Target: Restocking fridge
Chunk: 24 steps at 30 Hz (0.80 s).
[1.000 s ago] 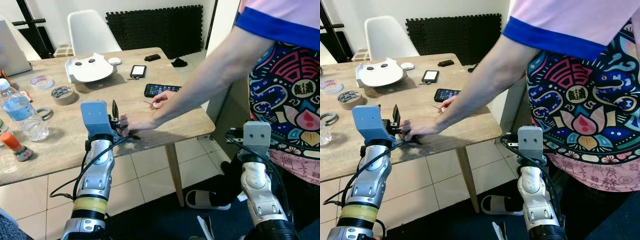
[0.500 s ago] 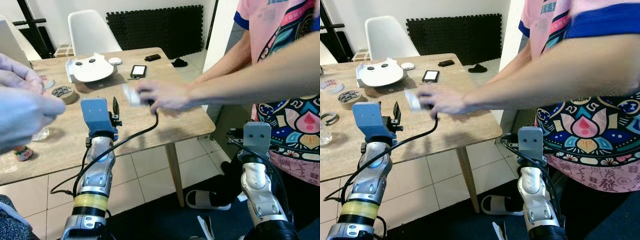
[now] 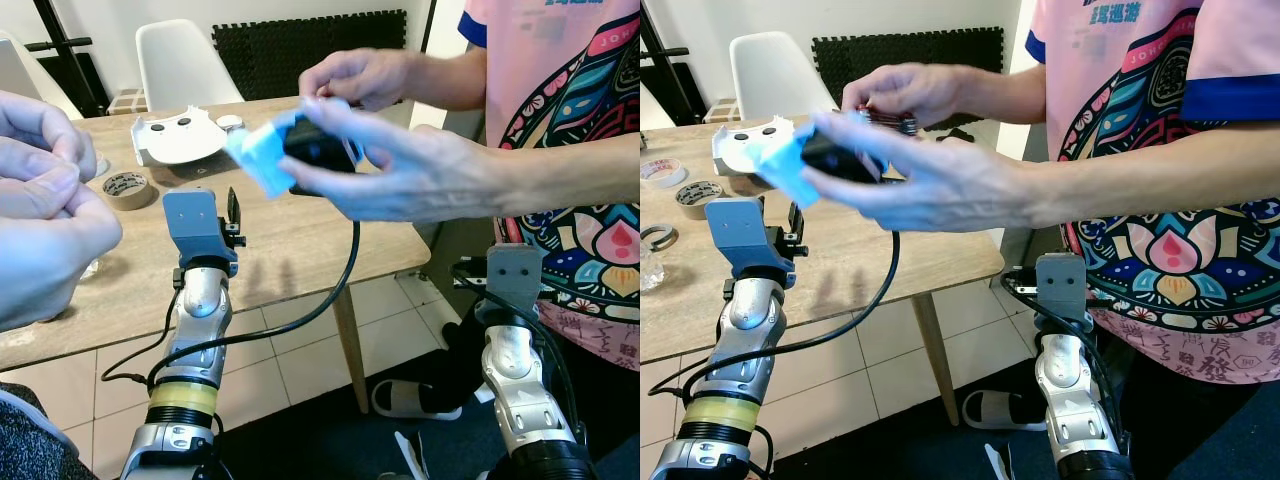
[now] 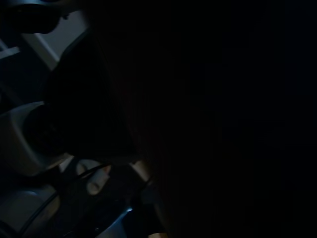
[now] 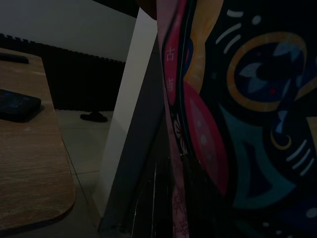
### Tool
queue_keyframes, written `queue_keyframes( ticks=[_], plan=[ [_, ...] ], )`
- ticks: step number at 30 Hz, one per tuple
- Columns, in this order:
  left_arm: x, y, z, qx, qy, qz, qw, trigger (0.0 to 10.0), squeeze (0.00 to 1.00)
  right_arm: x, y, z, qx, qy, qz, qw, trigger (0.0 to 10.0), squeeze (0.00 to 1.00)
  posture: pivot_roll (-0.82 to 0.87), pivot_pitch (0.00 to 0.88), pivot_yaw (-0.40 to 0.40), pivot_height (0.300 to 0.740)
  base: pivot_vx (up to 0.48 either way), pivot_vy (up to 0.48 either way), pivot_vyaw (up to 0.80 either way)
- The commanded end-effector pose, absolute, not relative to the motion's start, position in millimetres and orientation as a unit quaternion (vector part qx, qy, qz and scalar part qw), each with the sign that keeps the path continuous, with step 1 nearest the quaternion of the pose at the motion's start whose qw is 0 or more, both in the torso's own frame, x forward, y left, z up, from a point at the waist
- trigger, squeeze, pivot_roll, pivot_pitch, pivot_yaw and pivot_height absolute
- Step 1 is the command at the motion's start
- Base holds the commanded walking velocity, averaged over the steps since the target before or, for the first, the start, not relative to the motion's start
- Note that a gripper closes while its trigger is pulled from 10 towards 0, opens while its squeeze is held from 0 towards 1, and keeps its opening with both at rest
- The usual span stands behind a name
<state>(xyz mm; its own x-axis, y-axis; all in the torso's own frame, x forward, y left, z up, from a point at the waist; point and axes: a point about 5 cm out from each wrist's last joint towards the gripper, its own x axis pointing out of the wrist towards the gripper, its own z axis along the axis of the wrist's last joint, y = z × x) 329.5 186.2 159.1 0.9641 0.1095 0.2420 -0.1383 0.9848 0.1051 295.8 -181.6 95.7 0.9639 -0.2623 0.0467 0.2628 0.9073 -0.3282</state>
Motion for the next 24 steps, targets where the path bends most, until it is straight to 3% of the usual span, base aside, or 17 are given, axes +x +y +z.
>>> queue_keyframes(
  ticks=[1,12,17,24],
  plan=[
    [330.5,186.8,155.7,0.050,-0.104,0.064,0.991,10.0,0.00,293.8,-183.4,93.4,-0.165,0.006,-0.141,0.976,10.0,0.00,-0.02,0.000,-0.026,0.740,0.000,0.000,0.00],
    [334.7,187.8,166.3,0.041,-0.116,0.065,0.990,10.0,0.00,293.7,-183.4,92.5,-0.166,0.007,-0.140,0.976,10.0,0.00,-0.02,0.000,-0.025,0.740,0.000,0.000,0.00],
    [349.6,193.5,211.0,0.041,-0.173,0.060,0.982,10.0,0.00,294.3,-183.3,91.9,-0.165,0.007,-0.139,0.976,10.0,0.00,-0.02,0.000,-0.026,0.740,0.000,0.000,0.00],
    [356.3,192.4,239.1,0.037,-0.209,0.047,0.976,10.0,0.00,294.3,-183.0,91.6,-0.165,0.007,-0.139,0.976,10.0,0.00,-0.02,0.000,-0.025,0.740,0.000,0.000,0.00]
  ],
)
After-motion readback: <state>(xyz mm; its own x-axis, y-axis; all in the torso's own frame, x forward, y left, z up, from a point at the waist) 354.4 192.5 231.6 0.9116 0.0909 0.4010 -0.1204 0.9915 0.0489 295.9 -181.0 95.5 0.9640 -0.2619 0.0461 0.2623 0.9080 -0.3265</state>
